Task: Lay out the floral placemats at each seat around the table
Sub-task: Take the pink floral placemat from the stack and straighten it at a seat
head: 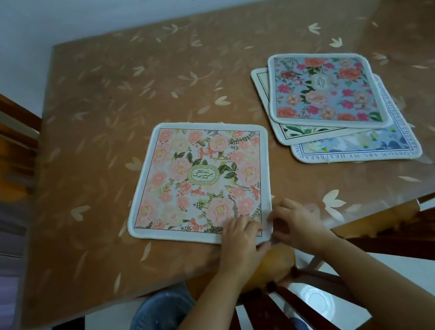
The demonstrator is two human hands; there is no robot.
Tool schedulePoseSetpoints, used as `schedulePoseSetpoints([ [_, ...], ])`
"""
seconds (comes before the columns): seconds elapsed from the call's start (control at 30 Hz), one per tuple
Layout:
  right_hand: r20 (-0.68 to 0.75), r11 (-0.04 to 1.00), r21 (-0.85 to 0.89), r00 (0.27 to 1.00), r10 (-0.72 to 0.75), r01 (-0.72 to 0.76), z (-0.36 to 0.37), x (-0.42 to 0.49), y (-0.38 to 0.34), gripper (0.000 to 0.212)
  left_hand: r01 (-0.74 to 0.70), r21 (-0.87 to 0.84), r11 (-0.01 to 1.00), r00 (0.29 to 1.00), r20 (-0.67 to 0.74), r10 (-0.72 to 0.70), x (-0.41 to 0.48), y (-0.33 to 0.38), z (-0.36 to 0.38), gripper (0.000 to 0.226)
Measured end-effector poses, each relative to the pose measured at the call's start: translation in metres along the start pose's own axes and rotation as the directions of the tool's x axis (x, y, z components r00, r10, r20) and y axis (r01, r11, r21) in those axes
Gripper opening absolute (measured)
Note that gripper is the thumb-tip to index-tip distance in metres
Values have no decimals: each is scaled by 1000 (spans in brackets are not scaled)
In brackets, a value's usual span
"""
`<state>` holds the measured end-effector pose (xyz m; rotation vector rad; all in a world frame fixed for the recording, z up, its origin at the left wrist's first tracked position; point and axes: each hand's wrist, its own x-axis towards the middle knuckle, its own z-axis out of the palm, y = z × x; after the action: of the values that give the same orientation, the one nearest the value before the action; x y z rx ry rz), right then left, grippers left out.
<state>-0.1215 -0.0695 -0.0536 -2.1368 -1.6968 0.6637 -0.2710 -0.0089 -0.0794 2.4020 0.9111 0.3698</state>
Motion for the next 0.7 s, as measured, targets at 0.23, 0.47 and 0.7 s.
schedulePoseSetpoints([
  [0.23,4,1000,10,1000,-21,21,-1,-1,0,21,-20,21,1000,1000,-8,20,0,8,-3,11],
  [0.47,-6,999,-35,999,-37,37,-4,2,-9,22,75,-101,992,997,14,-74,-8,-1,-21,3],
  [0.7,-26,989,-107,994,-110,107,10,21,-40,29,290,-317,903,957,81,-279,-33,-43,-65,14],
])
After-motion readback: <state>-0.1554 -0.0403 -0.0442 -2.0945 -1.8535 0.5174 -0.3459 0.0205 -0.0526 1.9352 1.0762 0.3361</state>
